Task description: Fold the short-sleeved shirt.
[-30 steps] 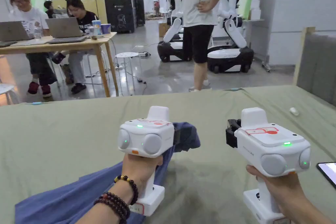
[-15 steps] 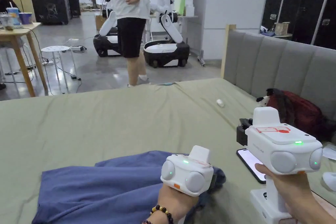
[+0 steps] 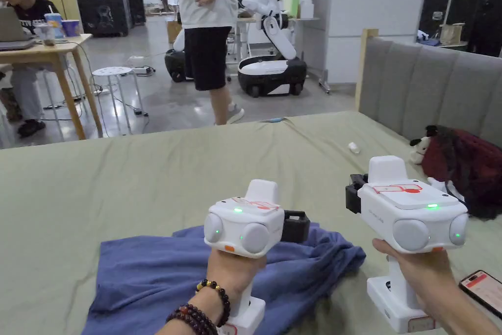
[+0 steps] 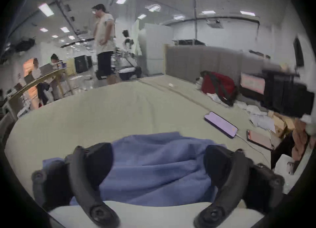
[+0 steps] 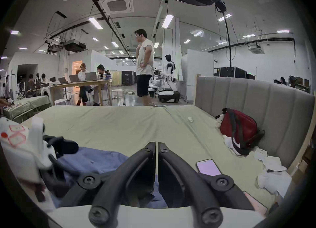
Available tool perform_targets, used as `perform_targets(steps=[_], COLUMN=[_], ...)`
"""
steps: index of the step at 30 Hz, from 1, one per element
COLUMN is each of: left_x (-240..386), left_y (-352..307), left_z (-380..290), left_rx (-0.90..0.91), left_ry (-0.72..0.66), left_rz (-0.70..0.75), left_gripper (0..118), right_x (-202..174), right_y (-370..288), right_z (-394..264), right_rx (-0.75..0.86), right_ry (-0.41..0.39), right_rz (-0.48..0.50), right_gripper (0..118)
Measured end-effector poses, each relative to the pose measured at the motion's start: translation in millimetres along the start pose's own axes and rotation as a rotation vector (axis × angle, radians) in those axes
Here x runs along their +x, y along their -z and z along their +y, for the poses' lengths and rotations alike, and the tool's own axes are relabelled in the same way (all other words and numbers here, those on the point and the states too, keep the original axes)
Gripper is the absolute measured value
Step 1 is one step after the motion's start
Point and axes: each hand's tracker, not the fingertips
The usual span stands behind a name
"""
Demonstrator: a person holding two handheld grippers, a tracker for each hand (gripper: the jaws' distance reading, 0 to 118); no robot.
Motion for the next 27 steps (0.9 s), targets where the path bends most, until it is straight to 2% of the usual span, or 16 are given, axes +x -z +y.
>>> perform_targets(steps=[1, 3, 4, 5, 7, 8, 15, 16, 17, 18, 19, 20, 21, 23, 24, 27], left_x=[-17, -63, -81, -100, -135, -153, -231, -239, -248, -257, -263, -272, -280, -293, -300, -312], left_y=[-10, -24, -33, -43, -54, -59, -62, -57, -49, -37, -28, -14, -3, 13, 23, 50], left_z=[-1, -4, -6, -8, -13, -17, -23, -24, -24, -26, -29, -33, -38, -47, -52, -69], left_rx=[0.007, 0.040, 0.050, 0.048, 0.019, 0.006, -0.072, -0.084, -0.100, -0.140, -0.194, -0.241, -0.260, -0.236, -0.250, -0.323], left_ry=[-0.029, -0.079, -0.086, -0.090, -0.086, -0.093, -0.139, -0.161, -0.184, -0.205, -0.213, -0.221, -0.221, -0.224, -0.235, -0.290], left_rz=[0.020, 0.090, 0.118, 0.162, 0.252, 0.311, 0.376, 0.362, 0.369, 0.385, 0.390, 0.400, 0.407, 0.403, 0.392, 0.354], left_gripper=[74, 65, 56, 40, 0, 0, 0, 8, 28, 60, 99, 118, 118, 105, 103, 103], right_x=[-7, -26, -34, -45, -63, -74, -115, -117, -119, -120, -121, -122, -122, -122, -123, -125], right_y=[3, 7, 8, 12, 17, 19, 37, 40, 41, 44, 48, 52, 54, 62, 67, 83], right_z=[2, 4, 5, 5, 6, 6, 6, 6, 5, 4, 3, 1, -1, -6, -9, -18], right_rx=[0.002, 0.002, 0.001, 0.005, 0.007, 0.008, 0.006, 0.004, 0.002, 0.001, -0.004, -0.013, -0.020, -0.029, -0.033, -0.064], right_ry=[-0.001, -0.003, -0.004, -0.007, -0.023, -0.029, -0.029, -0.031, -0.034, -0.037, -0.040, -0.040, -0.033, -0.026, -0.029, -0.043], right_rz=[0.012, 0.044, 0.058, 0.080, 0.116, 0.131, 0.207, 0.214, 0.220, 0.225, 0.228, 0.224, 0.221, 0.235, 0.238, 0.238], right_gripper=[4, 4, 4, 4, 4, 4, 4, 4, 4, 4, 4, 4, 4, 4, 4, 4])
